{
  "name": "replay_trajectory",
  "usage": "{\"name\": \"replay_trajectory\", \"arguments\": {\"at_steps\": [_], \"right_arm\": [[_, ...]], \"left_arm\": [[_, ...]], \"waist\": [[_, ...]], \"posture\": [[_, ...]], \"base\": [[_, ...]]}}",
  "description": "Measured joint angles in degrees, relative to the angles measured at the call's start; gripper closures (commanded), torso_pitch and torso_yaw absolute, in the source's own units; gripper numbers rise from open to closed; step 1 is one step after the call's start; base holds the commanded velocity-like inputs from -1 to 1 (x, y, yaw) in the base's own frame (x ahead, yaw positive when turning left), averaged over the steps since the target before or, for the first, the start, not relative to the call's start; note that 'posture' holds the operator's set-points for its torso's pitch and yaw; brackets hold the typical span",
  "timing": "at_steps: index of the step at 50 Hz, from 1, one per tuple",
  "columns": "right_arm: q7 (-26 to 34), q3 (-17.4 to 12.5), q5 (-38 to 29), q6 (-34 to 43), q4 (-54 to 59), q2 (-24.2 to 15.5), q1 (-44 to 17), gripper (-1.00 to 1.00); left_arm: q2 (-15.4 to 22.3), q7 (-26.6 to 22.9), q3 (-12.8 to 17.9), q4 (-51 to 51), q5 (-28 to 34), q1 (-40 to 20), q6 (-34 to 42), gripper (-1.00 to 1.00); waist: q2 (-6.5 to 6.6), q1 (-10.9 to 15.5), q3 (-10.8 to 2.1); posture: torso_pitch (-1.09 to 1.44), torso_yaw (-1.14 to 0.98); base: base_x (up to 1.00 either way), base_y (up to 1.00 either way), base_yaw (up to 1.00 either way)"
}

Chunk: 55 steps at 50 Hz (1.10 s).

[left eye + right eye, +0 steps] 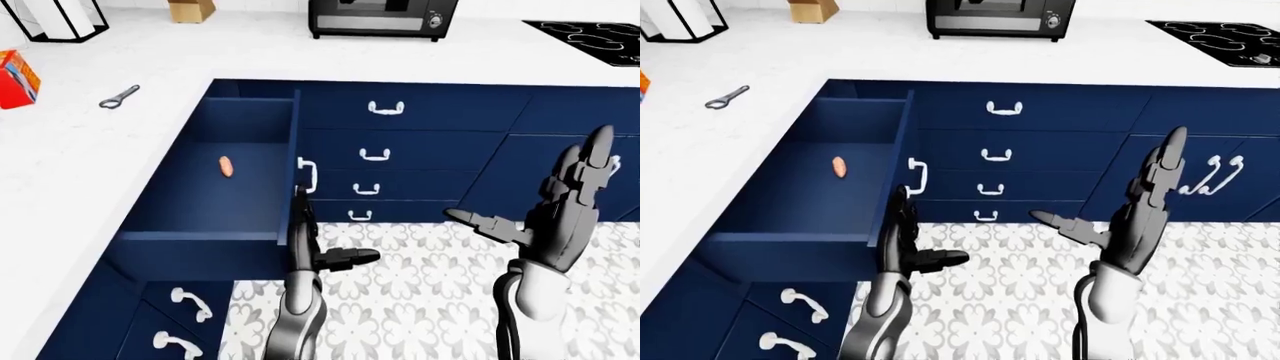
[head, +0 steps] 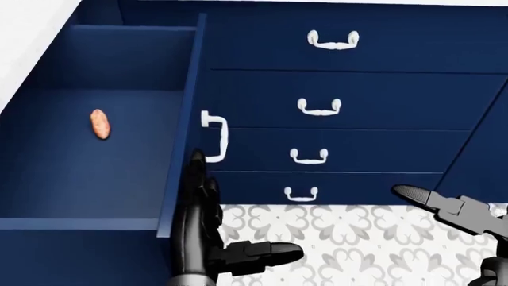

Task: Close the right drawer.

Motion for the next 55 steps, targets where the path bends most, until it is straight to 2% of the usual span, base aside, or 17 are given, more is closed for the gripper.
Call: {"name": "replay_trajectory", "arguments": {"at_steps": [19,55], "right_arm": [[0.08,0.26,-0.15,-0.04,0.21,0.02,-0.10,-1.00],[0.37,0.32,-0.63,0.00,-0.56,0.13,0.16,-1.00]], "left_arm": [[0.03,2.27,0.80,0.88,-1.67,-0.82,-1.56,-1.00],[1.83,6.10,6.22,1.69,-7.60,-4.28,-0.99,-1.00]], "waist": [[0.35,-0.69,-0.18],[0.88,-1.12,-0.14]], "posture": [[0.00,0.00],[0.00,0.00]], "base": [[0.00,0.00,0.00],[0.00,0.00,0.00]]}}
